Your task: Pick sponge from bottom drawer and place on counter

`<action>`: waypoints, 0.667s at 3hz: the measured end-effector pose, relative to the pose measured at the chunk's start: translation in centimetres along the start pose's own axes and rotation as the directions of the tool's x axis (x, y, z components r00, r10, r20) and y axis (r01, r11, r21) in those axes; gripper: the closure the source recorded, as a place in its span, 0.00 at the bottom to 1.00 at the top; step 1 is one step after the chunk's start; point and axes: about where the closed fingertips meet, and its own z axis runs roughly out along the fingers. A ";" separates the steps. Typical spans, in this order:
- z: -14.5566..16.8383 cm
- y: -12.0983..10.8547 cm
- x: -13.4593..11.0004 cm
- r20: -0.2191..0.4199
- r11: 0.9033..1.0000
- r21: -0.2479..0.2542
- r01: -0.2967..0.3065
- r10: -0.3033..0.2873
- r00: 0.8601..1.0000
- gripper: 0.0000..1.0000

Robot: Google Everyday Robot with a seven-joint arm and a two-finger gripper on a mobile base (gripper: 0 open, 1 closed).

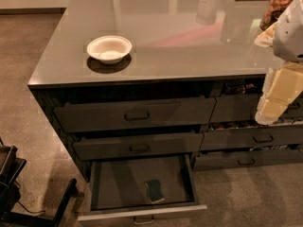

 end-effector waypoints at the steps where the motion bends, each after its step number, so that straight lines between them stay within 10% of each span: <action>1: 0.0 0.0 0.0 0.000 1.000 0.000 0.000 0.000 1.000 0.00; 2: 0.0 0.0 0.0 0.000 1.000 0.000 0.000 0.000 1.000 0.19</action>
Offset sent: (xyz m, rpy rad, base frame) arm 0.0000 0.0000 0.0000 0.0000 0.0000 0.0000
